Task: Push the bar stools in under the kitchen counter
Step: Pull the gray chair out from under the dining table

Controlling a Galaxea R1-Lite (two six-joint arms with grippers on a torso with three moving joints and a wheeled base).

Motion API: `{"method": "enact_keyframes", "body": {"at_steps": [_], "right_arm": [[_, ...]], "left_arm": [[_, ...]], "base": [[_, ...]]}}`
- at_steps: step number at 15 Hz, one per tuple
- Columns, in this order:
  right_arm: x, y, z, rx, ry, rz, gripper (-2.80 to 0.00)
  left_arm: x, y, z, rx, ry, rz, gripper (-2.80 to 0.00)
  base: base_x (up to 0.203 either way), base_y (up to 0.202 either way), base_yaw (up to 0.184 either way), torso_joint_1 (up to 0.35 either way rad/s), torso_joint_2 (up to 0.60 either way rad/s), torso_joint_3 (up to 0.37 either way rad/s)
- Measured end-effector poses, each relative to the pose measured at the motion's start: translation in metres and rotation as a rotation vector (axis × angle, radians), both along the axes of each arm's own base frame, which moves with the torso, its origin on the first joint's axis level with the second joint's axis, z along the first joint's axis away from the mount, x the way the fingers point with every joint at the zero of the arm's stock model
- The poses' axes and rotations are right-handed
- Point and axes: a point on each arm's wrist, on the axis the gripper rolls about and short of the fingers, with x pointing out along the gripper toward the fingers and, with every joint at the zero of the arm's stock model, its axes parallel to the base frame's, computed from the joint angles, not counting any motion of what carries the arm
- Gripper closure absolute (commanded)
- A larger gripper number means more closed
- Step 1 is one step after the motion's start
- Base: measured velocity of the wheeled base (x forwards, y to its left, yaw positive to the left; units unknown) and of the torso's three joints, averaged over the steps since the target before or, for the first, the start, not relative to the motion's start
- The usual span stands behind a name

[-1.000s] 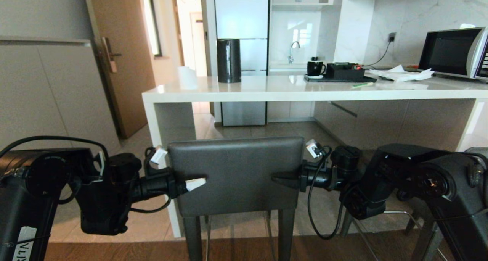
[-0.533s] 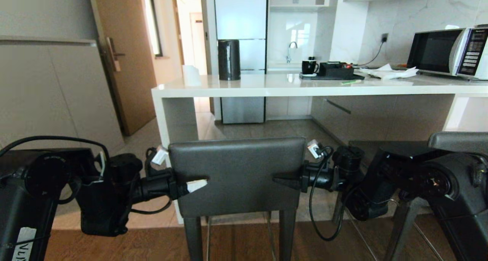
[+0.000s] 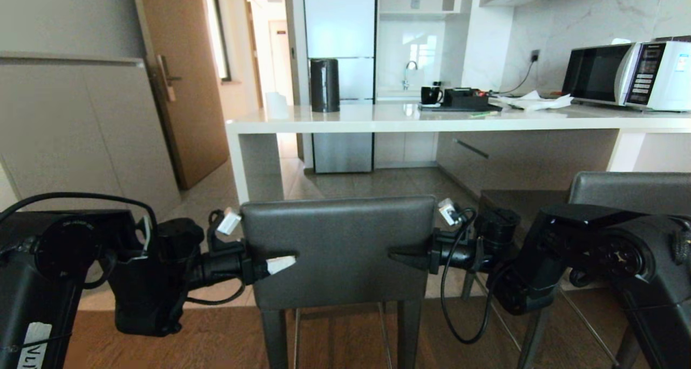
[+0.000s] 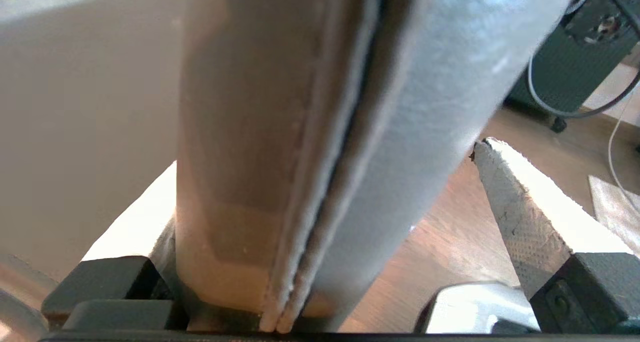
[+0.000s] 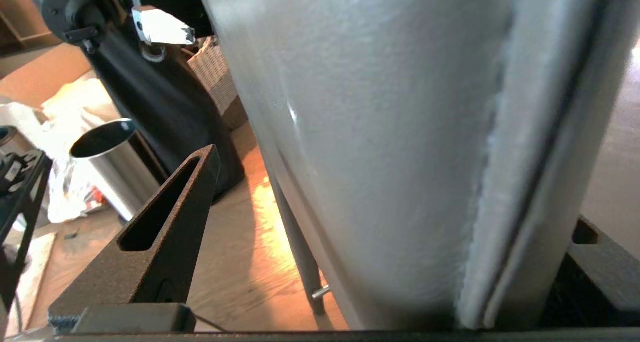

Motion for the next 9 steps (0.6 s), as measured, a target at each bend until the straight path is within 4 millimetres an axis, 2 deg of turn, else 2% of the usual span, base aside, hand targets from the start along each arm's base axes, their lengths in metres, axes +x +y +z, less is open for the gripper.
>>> {"method": "enact_keyframes", "body": {"at_steps": [5, 9], "right_arm": [[-0.001, -0.004, 0.001, 0.003, -0.010, -0.013, -2.80], [-0.001, -0.029, 0.005, 0.007, -0.002, -0.061, -2.80]], "left_arm": [[0.001, 0.002, -0.001, 0.004, -0.003, 0.020, -2.80], [0.000, 0.017, -0.001, 0.003, 0.006, 0.051, -2.80]], "base": [[0.000, 0.000, 0.000, 0.000, 0.00, 0.000], [0.000, 0.000, 0.000, 0.000, 0.00, 0.000]]}}
